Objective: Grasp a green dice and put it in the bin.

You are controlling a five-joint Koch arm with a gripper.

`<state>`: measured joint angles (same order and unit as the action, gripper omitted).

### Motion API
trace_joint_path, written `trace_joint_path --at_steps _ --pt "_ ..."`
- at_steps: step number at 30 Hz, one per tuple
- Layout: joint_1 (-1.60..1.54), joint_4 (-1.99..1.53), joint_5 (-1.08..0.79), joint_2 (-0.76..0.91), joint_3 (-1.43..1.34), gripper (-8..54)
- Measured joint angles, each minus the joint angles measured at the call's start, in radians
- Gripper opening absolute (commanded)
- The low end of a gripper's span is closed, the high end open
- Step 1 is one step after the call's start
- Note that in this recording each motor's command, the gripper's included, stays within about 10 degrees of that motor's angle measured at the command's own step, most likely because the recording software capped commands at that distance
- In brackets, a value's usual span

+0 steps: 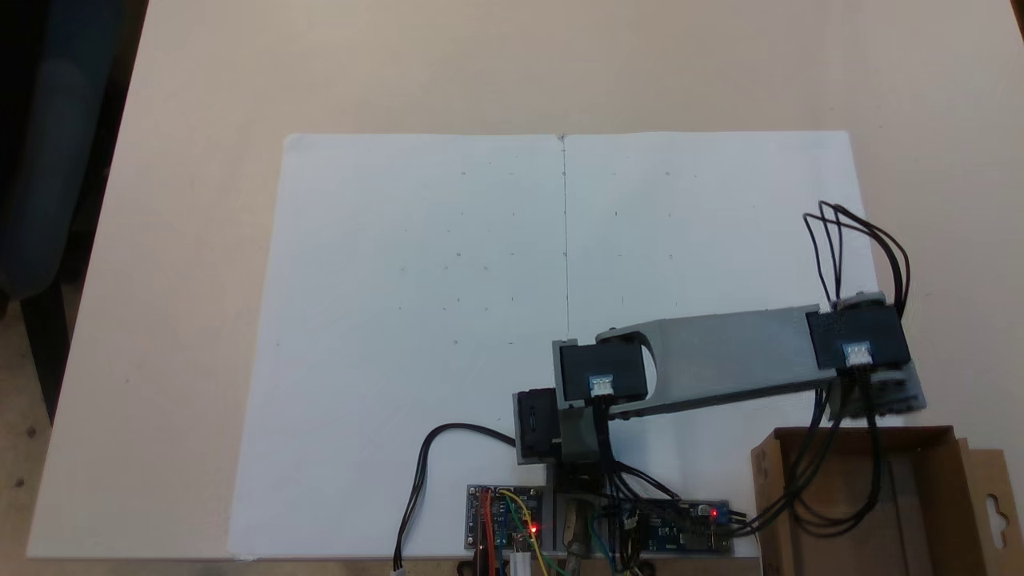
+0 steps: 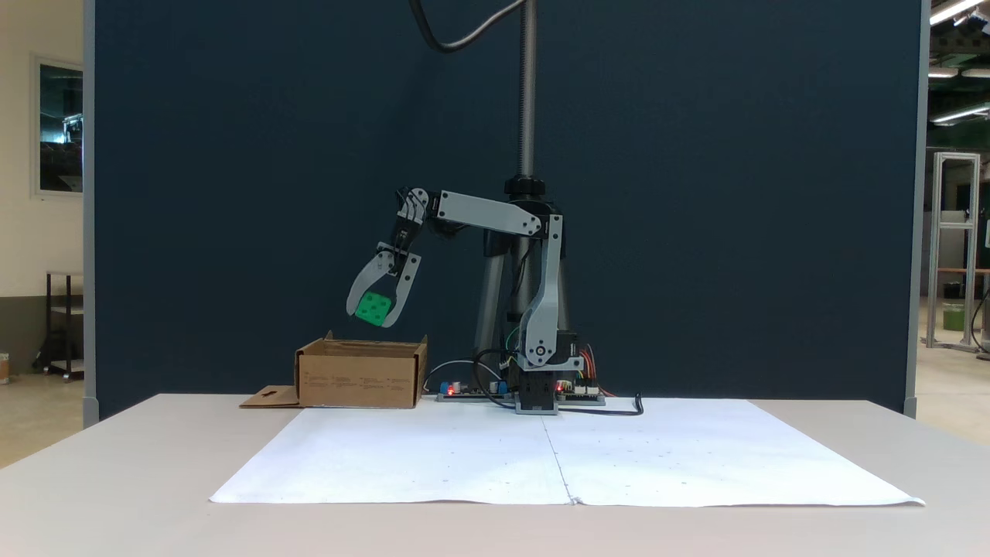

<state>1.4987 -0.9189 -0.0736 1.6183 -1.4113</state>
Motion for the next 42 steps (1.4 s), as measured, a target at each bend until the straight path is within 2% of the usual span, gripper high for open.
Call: trace_joint_path --at_steps 7,13,20,21,22,23,27,39,42 --pt "0.094 -0.025 0.017 -0.078 0.0 13.6" --pt "0.184 -0.031 0.021 -0.212 0.155 13.6" --pt "0.239 -0.031 0.021 -0.252 0.155 14.2" --pt "0.247 -0.031 0.021 -0.252 0.156 14.9" --pt "0.253 -0.031 0.021 -0.253 0.155 21.2" --pt "0.255 -0.029 0.021 -0.255 0.155 30.1" --pt "0.278 -0.028 0.021 -0.267 0.156 44.2" --pt "0.253 0.052 0.021 -0.259 0.155 43.1" --pt "0.164 0.098 0.041 -0.184 0.155 43.1"
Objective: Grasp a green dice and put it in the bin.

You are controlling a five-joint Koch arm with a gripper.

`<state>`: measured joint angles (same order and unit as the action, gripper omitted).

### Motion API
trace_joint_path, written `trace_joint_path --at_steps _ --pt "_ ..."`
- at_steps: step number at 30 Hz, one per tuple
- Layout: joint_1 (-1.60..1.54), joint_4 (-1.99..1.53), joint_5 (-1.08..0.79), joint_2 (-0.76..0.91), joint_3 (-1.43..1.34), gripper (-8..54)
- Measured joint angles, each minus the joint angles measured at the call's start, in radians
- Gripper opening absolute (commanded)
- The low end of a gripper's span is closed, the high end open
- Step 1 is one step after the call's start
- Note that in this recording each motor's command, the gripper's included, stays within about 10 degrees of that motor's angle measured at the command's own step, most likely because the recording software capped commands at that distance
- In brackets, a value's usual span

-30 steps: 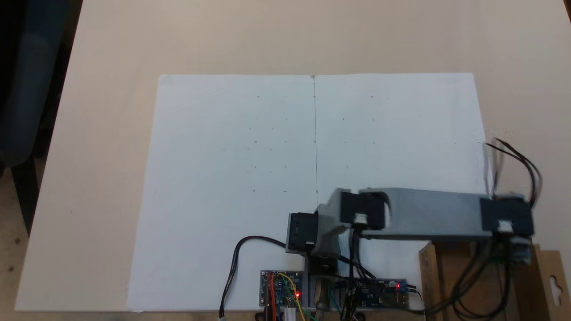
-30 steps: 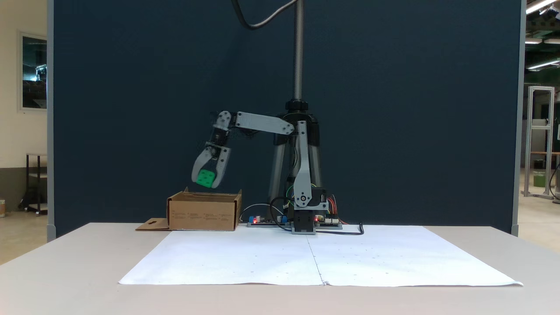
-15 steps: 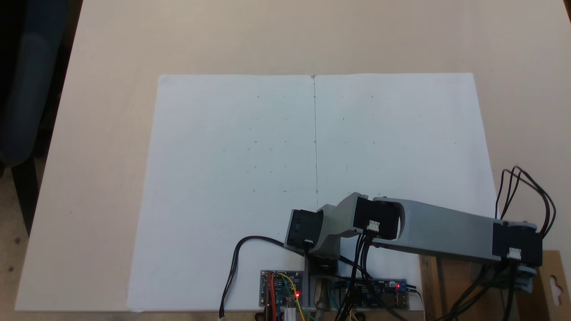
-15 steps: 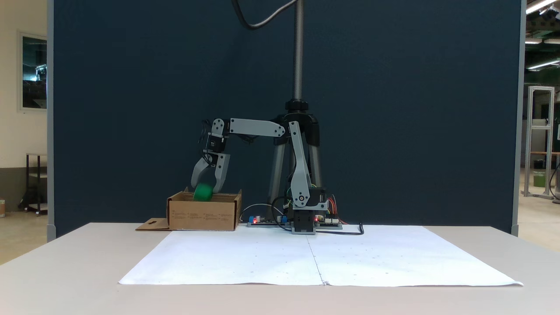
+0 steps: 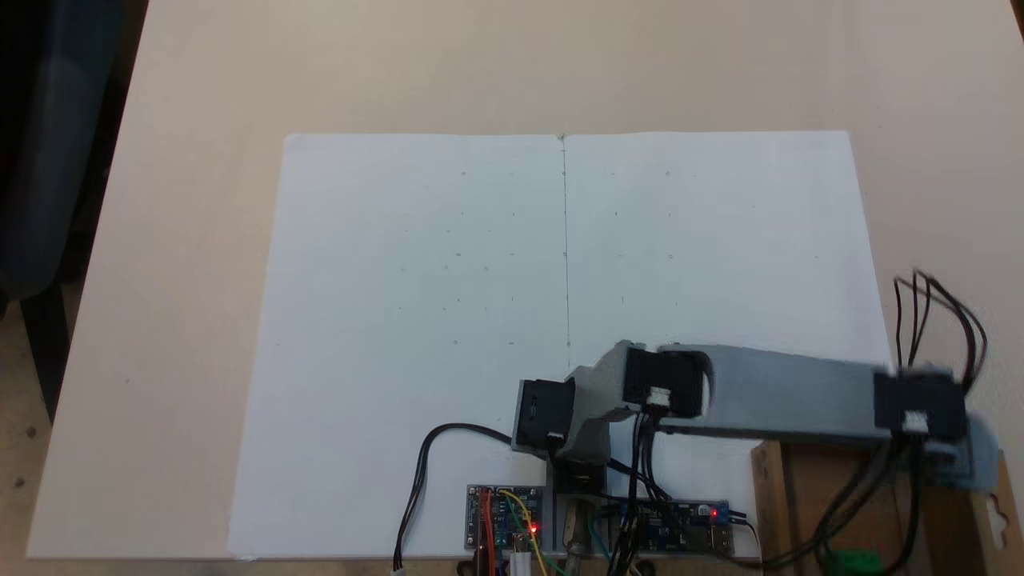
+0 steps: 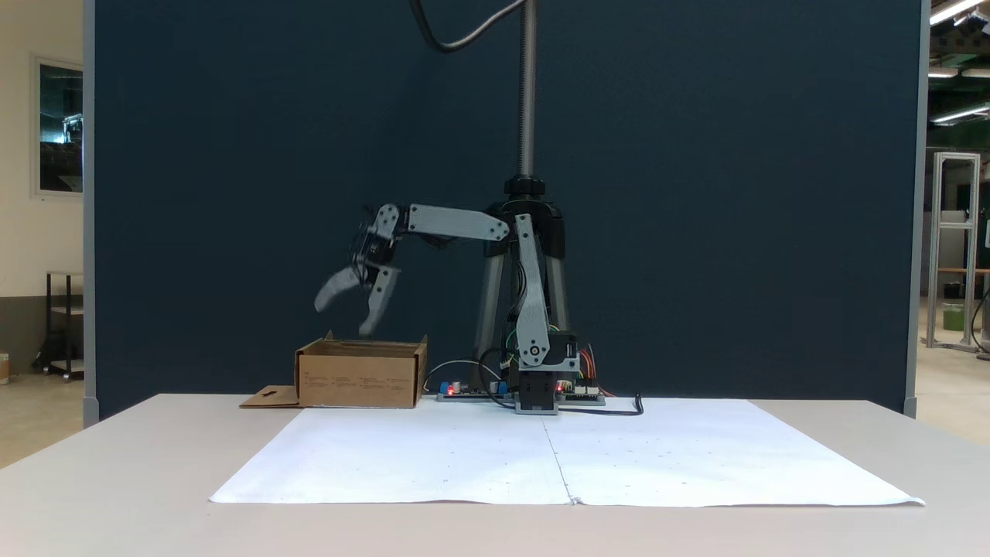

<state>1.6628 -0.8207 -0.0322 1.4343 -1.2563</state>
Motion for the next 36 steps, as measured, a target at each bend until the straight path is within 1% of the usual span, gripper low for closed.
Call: trace_joint_path --at_steps 7,9,22,32,36 --pt "-0.229 0.003 0.011 0.172 0.0 43.2" --pt "-0.305 0.005 0.011 0.198 0.002 43.2" --pt "-0.831 0.006 0.011 0.322 0.0 43.5" --pt "-1.23 0.006 0.023 0.356 -0.002 43.6" --pt "-1.397 0.017 0.028 0.4 -0.115 43.7"
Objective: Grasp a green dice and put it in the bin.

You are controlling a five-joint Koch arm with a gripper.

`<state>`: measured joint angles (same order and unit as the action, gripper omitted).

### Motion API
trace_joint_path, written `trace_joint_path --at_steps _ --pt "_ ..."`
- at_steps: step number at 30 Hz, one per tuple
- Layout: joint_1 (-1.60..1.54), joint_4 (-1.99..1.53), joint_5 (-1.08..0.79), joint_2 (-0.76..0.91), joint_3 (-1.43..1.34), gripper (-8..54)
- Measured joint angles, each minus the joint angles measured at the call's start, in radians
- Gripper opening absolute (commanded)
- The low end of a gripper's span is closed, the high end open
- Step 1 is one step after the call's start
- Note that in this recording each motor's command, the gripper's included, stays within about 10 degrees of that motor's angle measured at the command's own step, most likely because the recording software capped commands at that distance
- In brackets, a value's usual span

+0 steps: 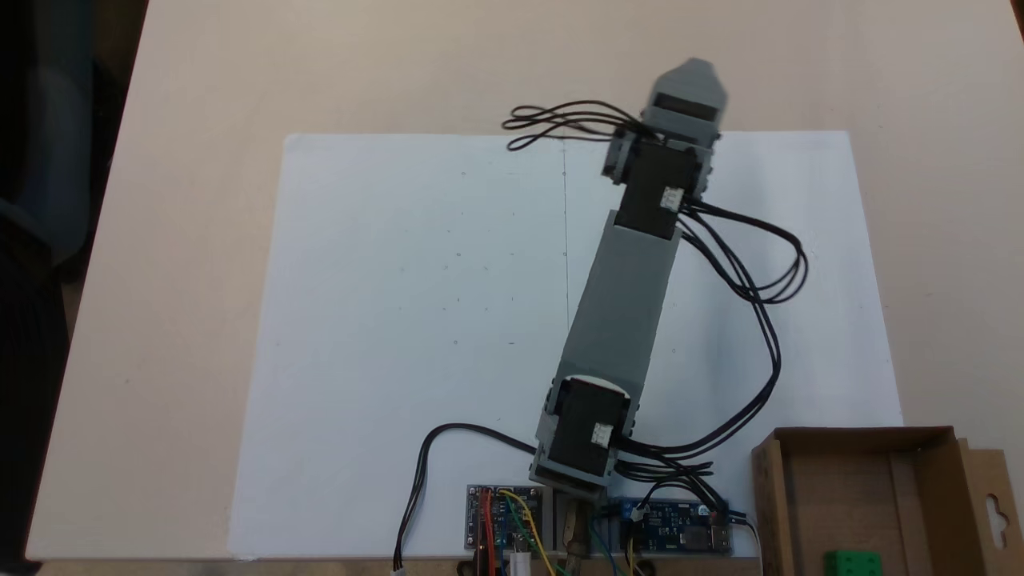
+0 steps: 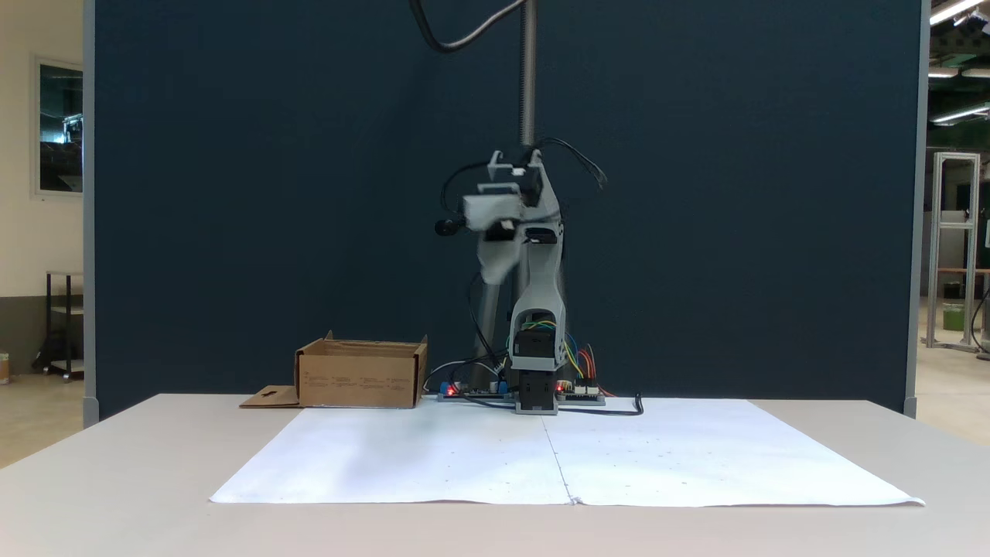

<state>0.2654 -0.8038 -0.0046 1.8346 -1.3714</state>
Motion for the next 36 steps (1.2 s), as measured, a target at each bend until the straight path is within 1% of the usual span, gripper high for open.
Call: trace_joint_path --at_steps 3,10,13,16,26,31,36 --pt "-0.067 0.054 0.002 0.066 -0.12 43.7" --pt "-0.147 0.305 0.003 0.25 -0.41 43.7" --pt "-0.158 0.407 0.003 0.339 -0.512 45.3" --pt "-0.189 0.502 0.003 0.399 -0.575 45.5" --pt "-0.198 0.808 0.003 0.42 -0.87 45.7" --pt "-0.196 0.957 0.003 0.42 -0.951 45.6" --pt "-0.196 1.111 -0.003 0.42 -1.103 44.5"
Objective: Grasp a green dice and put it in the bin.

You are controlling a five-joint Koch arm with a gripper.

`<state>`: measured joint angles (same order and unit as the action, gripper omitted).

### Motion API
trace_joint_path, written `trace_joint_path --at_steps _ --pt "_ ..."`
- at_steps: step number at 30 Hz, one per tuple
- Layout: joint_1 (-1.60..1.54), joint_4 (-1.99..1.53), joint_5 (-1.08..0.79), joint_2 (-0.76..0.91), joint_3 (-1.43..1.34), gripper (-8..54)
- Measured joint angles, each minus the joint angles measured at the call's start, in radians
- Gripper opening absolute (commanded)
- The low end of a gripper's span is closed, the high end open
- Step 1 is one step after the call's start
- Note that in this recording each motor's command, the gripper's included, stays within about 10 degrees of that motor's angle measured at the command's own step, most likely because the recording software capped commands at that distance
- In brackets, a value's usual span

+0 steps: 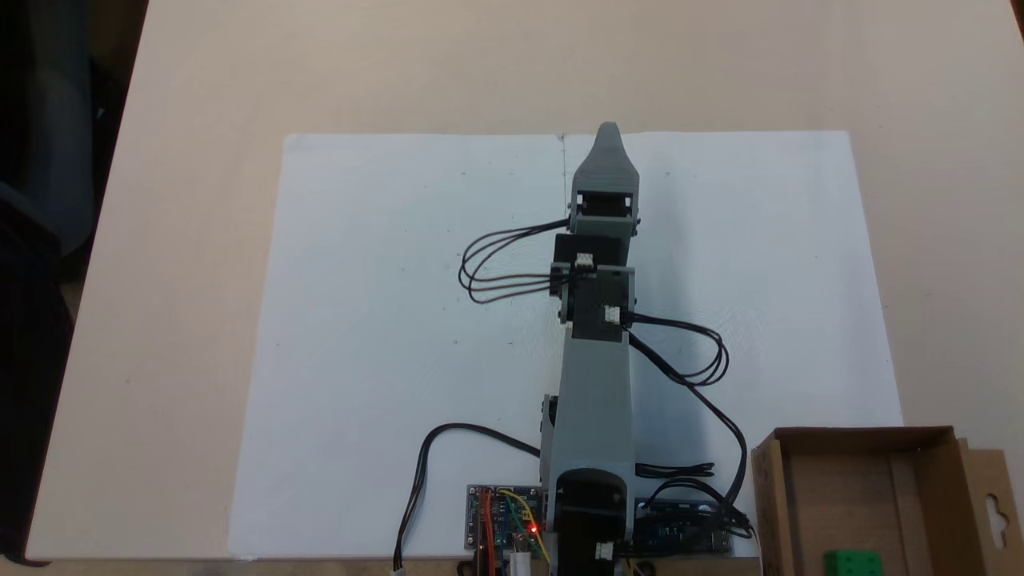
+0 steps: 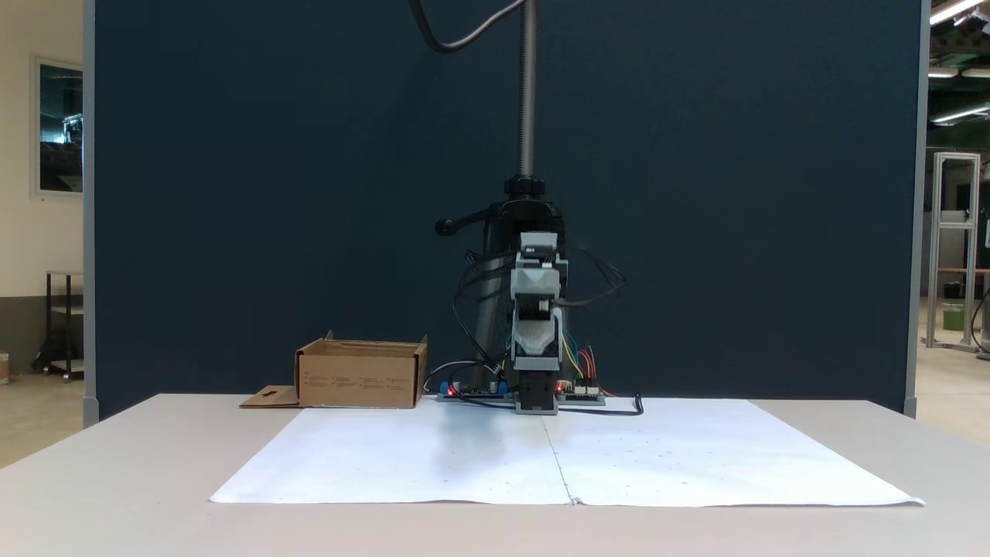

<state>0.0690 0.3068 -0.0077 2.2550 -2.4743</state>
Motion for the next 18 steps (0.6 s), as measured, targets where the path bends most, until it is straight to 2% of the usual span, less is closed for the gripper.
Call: trace_joint_path --at_steps 18 --pt "-0.04 0.571 -0.028 0.0 -0.472 43.2"
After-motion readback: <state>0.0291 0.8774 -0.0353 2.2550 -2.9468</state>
